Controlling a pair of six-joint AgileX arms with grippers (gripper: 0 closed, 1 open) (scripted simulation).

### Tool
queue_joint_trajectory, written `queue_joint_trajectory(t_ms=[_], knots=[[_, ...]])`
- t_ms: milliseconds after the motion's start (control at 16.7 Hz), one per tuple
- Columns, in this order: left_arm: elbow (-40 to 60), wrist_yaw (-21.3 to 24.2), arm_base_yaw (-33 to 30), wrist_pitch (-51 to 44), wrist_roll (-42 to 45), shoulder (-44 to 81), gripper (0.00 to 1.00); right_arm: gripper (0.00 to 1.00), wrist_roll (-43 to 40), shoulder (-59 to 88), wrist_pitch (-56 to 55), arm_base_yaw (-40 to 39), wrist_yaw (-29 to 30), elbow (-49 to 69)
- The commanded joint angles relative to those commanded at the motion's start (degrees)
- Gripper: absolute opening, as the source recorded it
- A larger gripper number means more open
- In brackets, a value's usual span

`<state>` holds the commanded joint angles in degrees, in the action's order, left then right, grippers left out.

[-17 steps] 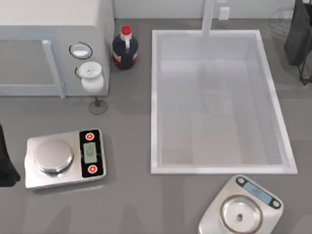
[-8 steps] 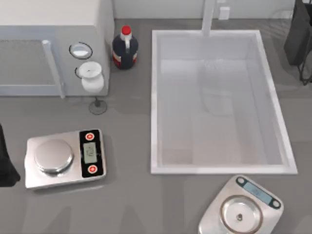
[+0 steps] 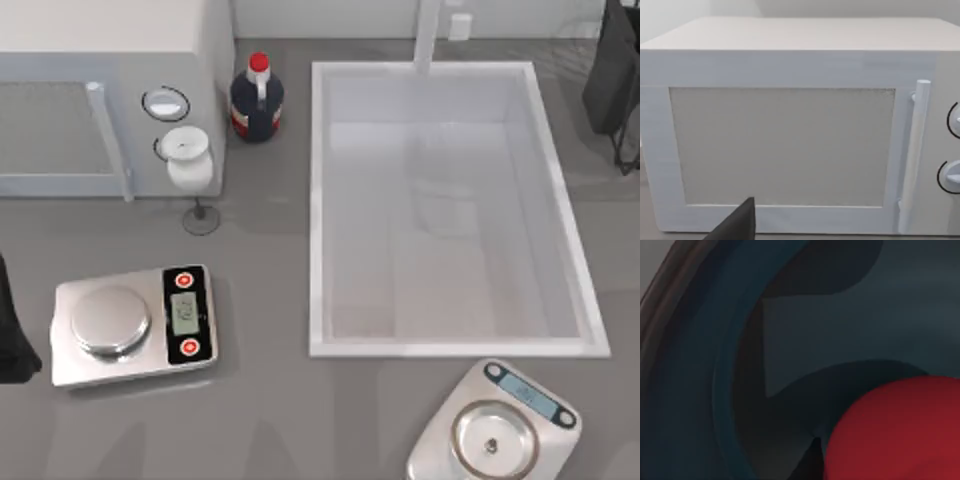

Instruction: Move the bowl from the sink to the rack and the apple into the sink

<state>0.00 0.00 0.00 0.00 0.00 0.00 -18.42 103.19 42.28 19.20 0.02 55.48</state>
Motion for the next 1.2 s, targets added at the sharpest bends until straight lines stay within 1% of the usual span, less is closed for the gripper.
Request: queue_joint_trajectory(t_ms=[420, 540, 900, 1020, 1200], knots=[[0.0, 0.0, 0.0, 0.0, 0.0, 0.0, 1.00, 0.00, 0.3, -1.5, 1.0, 0.0, -0.4, 1.9], [0.0, 0.0, 0.0, 0.0, 0.0, 0.0, 1.00, 0.00, 0.2, -2.6, 4.3, 0.1, -0.5, 4.9], [0.0, 0.0, 0.0, 0.0, 0.0, 0.0, 1.00, 0.00, 0.0, -6.9, 20.7, 0.2, -0.5, 14.5], [0.0, 0.0, 0.0, 0.0, 0.0, 0.0, 1.00, 0.00, 0.1, -8.7, 22.9, 0.1, -0.5, 16.4], [0.0, 0.0, 0.0, 0.0, 0.0, 0.0, 1.00, 0.00, 0.1, -8.8, 23.1, 0.1, -0.5, 16.5]])
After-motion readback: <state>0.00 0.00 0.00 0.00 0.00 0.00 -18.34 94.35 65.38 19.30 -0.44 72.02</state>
